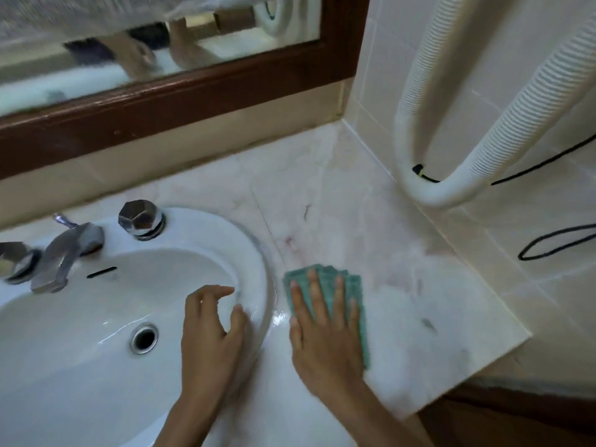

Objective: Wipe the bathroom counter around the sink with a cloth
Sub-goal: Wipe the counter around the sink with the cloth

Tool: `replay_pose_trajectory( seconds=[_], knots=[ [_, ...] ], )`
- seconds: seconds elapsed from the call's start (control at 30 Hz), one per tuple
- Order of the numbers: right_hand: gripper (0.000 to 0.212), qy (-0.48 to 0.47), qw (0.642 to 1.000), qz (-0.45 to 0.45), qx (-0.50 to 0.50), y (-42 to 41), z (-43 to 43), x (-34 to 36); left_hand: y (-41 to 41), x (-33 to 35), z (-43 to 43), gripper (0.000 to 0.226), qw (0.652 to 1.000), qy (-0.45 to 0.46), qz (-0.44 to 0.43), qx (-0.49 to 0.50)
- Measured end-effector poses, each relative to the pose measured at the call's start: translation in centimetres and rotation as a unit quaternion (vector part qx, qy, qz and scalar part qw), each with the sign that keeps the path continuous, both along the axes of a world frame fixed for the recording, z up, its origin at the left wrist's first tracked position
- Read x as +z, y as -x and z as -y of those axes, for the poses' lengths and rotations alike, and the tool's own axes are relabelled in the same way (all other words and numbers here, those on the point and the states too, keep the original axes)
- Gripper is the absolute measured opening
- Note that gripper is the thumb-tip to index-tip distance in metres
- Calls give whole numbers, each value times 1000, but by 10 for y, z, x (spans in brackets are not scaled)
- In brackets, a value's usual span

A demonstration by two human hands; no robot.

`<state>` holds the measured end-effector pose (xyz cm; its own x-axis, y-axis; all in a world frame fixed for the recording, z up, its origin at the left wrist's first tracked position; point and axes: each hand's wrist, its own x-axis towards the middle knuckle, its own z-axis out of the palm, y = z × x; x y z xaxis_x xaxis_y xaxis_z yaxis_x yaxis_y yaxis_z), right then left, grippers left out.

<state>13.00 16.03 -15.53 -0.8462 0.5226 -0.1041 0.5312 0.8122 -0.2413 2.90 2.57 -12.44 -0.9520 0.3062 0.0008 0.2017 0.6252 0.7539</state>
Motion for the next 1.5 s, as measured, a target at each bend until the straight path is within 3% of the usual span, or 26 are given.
replay_pose_trajectory(
  seconds=[0.13,0.37,0.53,0.67,0.77,0.87,1.03,1.17,1.37,1.5],
  knots=[
    [60,-14,984,-6,177,-13,-42,-1,-3,-11,-34,24,999,35,13,30],
    [57,-17,993,11,116,134,-138,-11,-5,-10,-42,26,997,68,18,42],
    [55,6,994,32,106,222,-143,-8,-5,-9,-45,25,997,66,1,44],
    [57,-1,991,-14,134,165,-98,-8,-8,-4,-46,25,998,44,7,52],
    [57,7,983,-44,176,65,-54,1,-7,-2,-46,27,997,51,4,49],
    [61,-19,978,-15,205,-33,-75,3,-8,-3,-45,22,997,57,12,50],
    [62,-84,995,32,34,-63,-196,-8,-9,-3,-45,23,996,66,18,56],
    [63,-43,992,8,-116,-38,-156,-8,-10,-2,-44,21,996,56,22,64],
    [64,-17,998,-6,52,-48,-14,-4,-17,-1,-35,18,996,-12,-34,86],
    [64,-17,994,13,103,-62,33,0,-48,5,4,19,995,-43,-67,66]
  ],
)
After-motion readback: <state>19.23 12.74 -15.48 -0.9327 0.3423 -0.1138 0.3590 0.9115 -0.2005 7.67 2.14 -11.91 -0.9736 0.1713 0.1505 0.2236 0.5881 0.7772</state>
